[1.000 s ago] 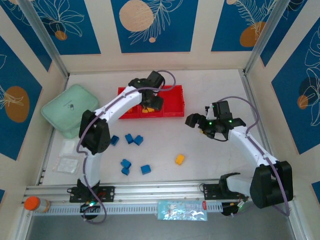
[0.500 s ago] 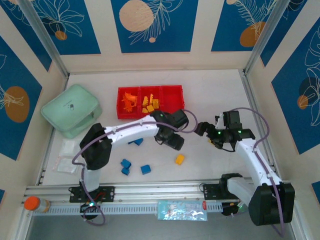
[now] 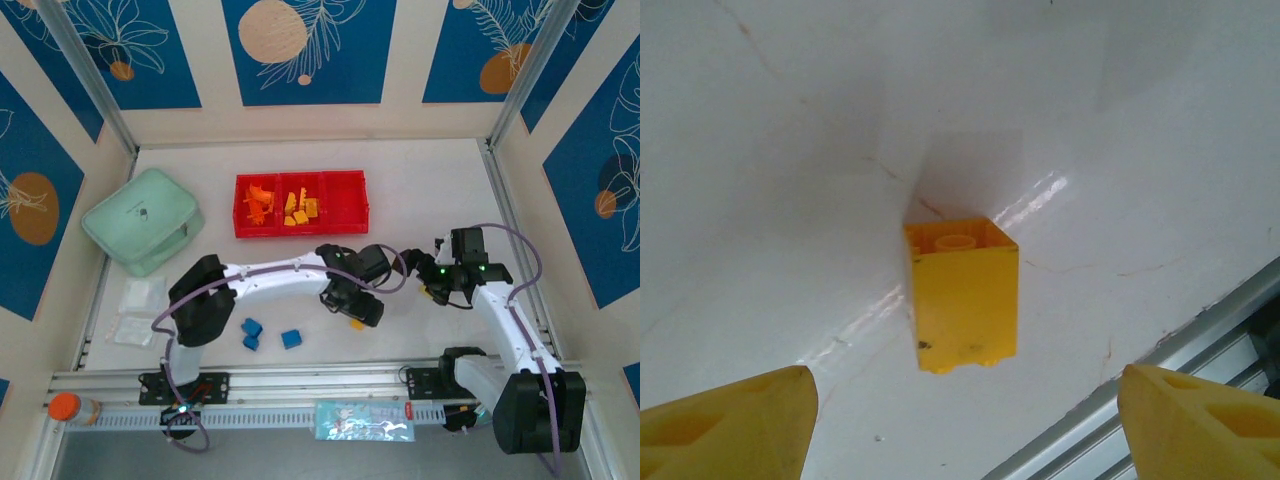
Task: Sort the legos into containers by color
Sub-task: Pick up the lego from the middle-left of the table.
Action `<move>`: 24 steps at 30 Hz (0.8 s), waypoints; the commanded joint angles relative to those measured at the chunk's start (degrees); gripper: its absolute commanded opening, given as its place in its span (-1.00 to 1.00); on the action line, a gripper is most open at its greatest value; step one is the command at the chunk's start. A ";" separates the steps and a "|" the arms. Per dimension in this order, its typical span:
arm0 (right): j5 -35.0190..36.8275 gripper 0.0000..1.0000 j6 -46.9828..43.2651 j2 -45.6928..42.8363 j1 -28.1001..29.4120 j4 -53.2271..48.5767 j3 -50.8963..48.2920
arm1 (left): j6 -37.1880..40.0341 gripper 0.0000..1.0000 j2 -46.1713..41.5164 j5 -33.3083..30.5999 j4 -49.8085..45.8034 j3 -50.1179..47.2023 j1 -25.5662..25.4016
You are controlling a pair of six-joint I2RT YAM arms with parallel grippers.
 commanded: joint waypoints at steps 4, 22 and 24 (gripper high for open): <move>-2.31 0.98 -0.09 0.82 -0.24 0.36 -1.30 | -0.38 0.50 4.68 2.63 0.36 0.65 -0.42; -2.92 0.98 -0.26 2.77 0.41 1.68 -1.26 | 1.58 -0.20 7.05 -1.76 1.42 0.53 -0.08; -3.09 0.98 -0.18 2.94 0.63 1.93 -1.15 | 1.63 -0.25 6.57 -2.18 1.35 0.35 -0.08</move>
